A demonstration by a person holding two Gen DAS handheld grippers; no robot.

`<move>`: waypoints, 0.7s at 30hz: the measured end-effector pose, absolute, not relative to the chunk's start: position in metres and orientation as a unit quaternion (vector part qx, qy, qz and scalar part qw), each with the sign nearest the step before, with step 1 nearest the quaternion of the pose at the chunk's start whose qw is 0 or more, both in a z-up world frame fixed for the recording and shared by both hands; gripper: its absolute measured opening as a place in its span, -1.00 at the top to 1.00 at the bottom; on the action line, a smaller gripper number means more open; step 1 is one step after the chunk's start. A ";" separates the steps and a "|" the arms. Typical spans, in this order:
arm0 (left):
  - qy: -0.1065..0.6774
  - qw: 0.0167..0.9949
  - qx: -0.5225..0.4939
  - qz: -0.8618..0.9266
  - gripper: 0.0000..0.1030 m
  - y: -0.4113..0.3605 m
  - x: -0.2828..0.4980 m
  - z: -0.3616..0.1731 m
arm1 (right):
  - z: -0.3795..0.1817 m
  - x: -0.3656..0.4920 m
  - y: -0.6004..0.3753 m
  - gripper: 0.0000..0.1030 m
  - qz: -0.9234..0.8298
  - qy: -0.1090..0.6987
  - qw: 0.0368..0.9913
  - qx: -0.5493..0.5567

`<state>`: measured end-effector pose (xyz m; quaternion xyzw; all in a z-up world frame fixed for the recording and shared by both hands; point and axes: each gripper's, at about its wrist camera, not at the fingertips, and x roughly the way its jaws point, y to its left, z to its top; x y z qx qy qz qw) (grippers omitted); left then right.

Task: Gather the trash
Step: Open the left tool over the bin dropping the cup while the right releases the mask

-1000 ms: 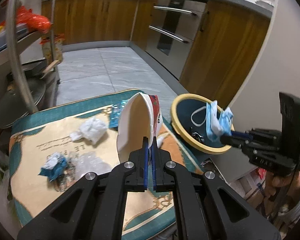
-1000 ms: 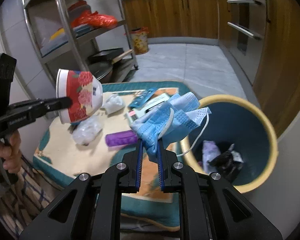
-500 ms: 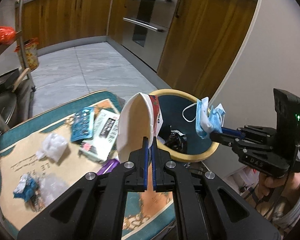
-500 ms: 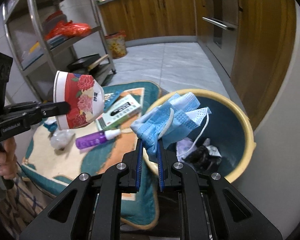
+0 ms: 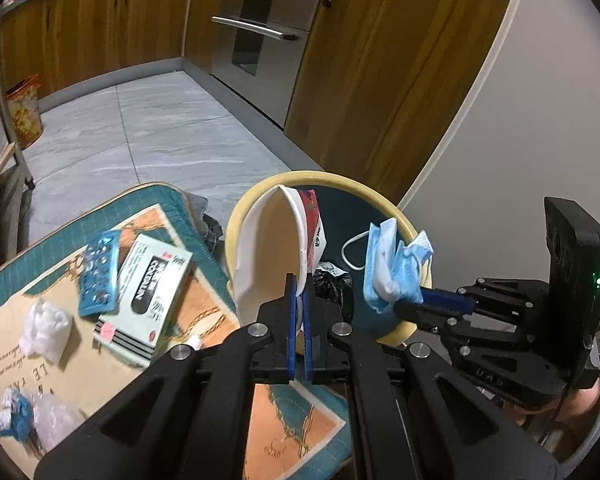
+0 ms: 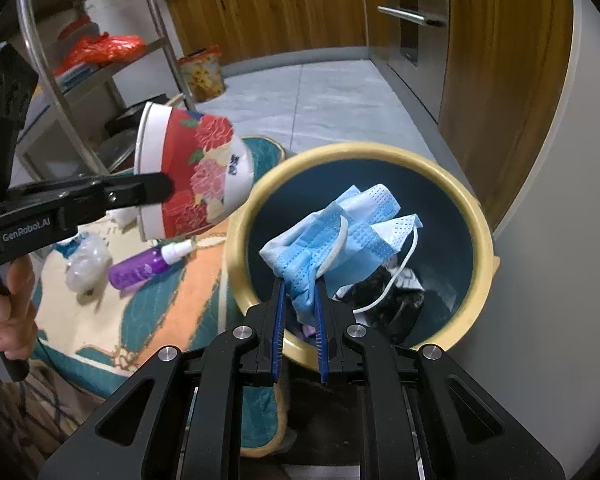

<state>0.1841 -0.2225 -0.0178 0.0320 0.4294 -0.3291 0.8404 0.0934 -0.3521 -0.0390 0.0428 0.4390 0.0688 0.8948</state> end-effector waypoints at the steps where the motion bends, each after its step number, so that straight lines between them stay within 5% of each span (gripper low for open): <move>1: 0.430 0.839 0.035 -0.331 0.95 -0.226 0.186 -0.020 | -0.041 0.094 -0.354 0.71 0.067 0.442 0.893 0.045; 21: 0.457 0.818 0.048 -0.347 0.95 -0.261 0.201 -0.055 | -0.072 0.106 -0.353 0.59 0.042 0.488 0.871 0.027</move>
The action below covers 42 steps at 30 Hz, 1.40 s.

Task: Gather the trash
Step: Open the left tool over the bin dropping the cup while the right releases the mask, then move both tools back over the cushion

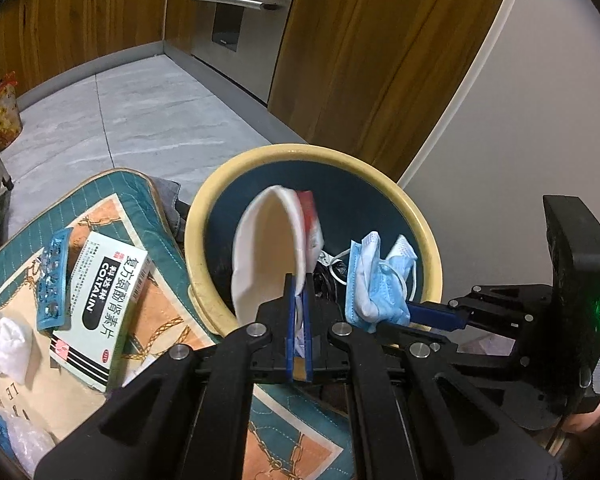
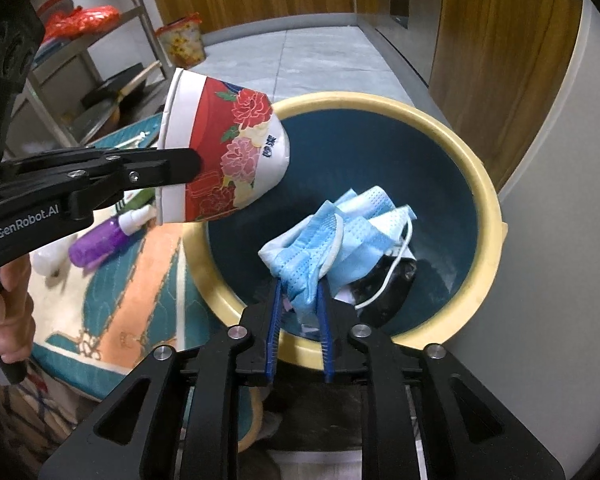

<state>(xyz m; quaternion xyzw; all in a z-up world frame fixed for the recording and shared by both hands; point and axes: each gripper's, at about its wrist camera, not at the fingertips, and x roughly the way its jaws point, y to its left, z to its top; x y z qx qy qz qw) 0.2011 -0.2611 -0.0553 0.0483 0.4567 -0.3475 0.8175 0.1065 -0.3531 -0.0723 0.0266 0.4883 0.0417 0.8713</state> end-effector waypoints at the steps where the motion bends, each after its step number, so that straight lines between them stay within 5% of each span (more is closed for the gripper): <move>1: 0.459 0.816 0.047 -0.348 0.95 -0.261 0.201 -0.057 | -0.072 0.106 -0.353 0.58 0.041 0.489 0.871 0.026; 12: 0.458 0.819 0.038 -0.343 0.66 -0.253 0.195 -0.053 | -0.067 0.105 -0.360 0.10 0.039 0.477 0.877 0.052; 27: 0.436 0.852 0.010 -0.290 0.26 -0.185 0.186 -0.021 | -0.050 0.104 -0.345 0.10 0.055 0.453 0.887 0.066; 32: 0.427 0.868 0.012 -0.254 -0.25 -0.153 0.179 -0.013 | -0.043 0.107 -0.327 0.10 0.071 0.449 0.888 0.060; 42: 0.429 0.886 -0.010 -0.179 -0.28 -0.067 0.169 -0.011 | -0.032 0.110 -0.286 0.09 0.108 0.444 0.888 0.043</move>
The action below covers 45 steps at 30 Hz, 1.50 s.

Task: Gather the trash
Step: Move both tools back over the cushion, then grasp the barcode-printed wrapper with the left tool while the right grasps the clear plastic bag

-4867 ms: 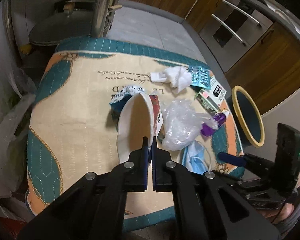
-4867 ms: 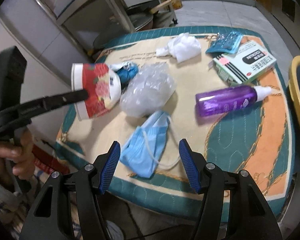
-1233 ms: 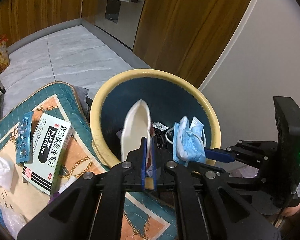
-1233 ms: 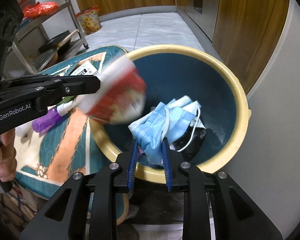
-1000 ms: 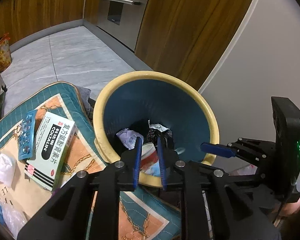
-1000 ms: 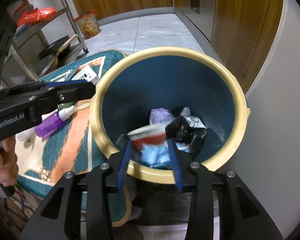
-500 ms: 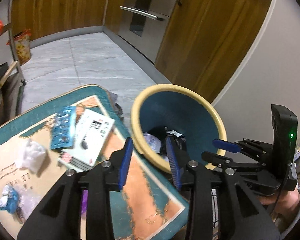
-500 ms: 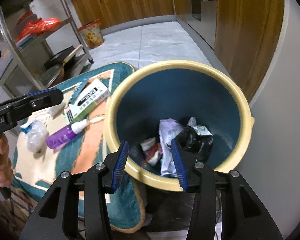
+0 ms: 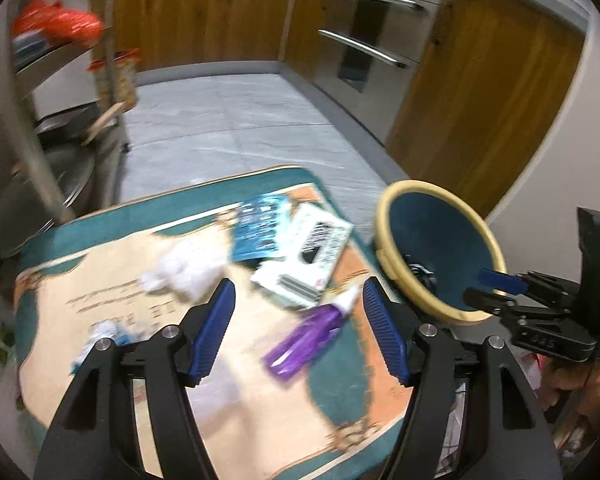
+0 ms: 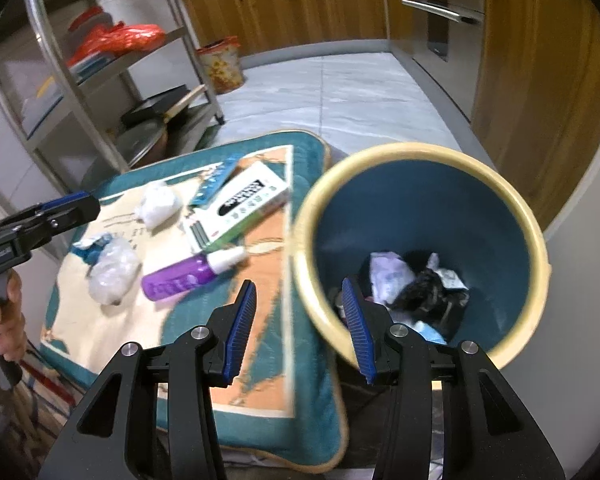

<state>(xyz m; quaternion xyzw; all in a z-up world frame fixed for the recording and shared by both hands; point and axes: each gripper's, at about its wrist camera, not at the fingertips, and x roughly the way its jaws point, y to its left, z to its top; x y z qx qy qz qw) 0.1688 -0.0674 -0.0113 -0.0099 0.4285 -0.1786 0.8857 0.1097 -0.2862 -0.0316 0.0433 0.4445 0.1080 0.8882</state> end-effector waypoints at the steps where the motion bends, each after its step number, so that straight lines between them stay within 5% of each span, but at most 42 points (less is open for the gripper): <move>1: 0.429 0.887 -0.014 -0.172 -0.28 -0.060 0.168 -0.011 | -0.031 0.109 -0.282 0.09 0.113 0.445 0.888 0.040; 19: 0.449 0.890 -0.082 -0.031 -0.28 0.108 0.165 -0.039 | -0.024 0.113 -0.165 0.09 0.208 0.453 0.867 -0.010; 36: 0.496 0.859 -0.105 -0.074 -0.27 0.104 0.192 -0.096 | -0.048 0.128 -0.098 0.09 0.253 0.490 0.834 0.006; 38: 0.511 0.849 -0.104 -0.082 0.05 0.102 0.195 -0.104 | -0.050 0.128 -0.093 0.09 0.255 0.493 0.832 0.008; 45: 0.514 0.847 -0.096 -0.091 0.50 0.102 0.191 -0.104 | -0.060 0.137 -0.085 0.09 0.261 0.506 0.822 0.033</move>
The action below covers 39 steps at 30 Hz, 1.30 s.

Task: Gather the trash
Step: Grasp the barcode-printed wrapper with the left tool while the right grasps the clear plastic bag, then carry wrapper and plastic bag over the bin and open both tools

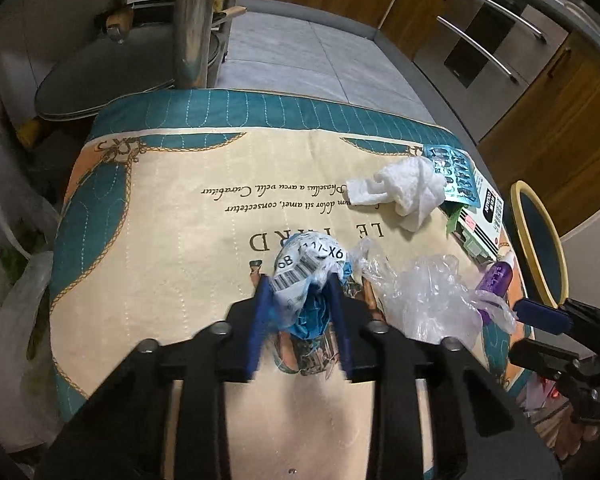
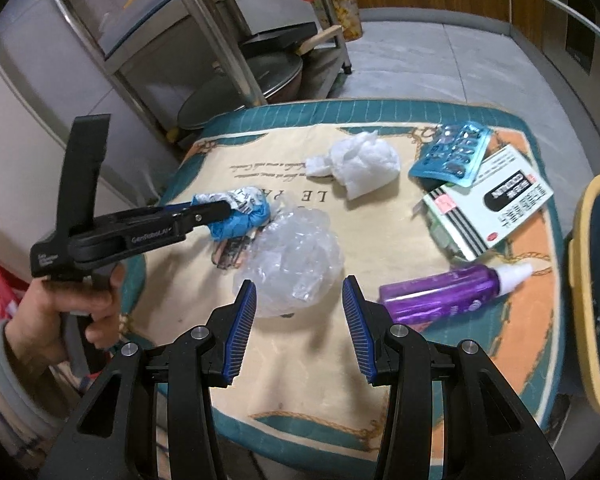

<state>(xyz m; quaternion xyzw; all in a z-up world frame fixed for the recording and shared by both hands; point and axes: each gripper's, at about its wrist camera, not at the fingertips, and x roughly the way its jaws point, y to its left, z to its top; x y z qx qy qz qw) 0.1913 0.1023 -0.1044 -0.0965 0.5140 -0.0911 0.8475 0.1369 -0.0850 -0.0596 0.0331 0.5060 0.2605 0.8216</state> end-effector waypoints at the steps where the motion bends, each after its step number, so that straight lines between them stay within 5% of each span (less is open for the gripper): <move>1: 0.515 0.847 -0.098 -0.092 0.54 0.103 0.190 -0.104 | -0.061 0.139 -0.084 0.09 0.260 0.508 0.820 0.038; 8: 0.505 0.853 -0.105 -0.085 0.79 0.110 0.180 -0.094 | -0.069 0.146 -0.074 0.09 0.259 0.509 0.820 0.041; 16: 0.476 0.869 -0.112 -0.082 0.82 0.118 0.165 -0.070 | -0.088 0.154 -0.061 0.11 0.257 0.518 0.815 0.041; 20: 0.470 0.872 -0.115 -0.077 0.83 0.120 0.160 -0.064 | -0.090 0.152 -0.060 0.61 0.264 0.514 0.815 0.040; 23: 0.466 0.874 -0.121 -0.073 0.83 0.122 0.159 -0.061 | -0.083 0.148 -0.065 0.73 0.271 0.502 0.820 0.043; 39: 0.418 0.894 -0.109 -0.118 0.83 0.074 0.159 -0.016 | -0.011 0.115 -0.142 0.75 0.246 0.418 0.873 0.049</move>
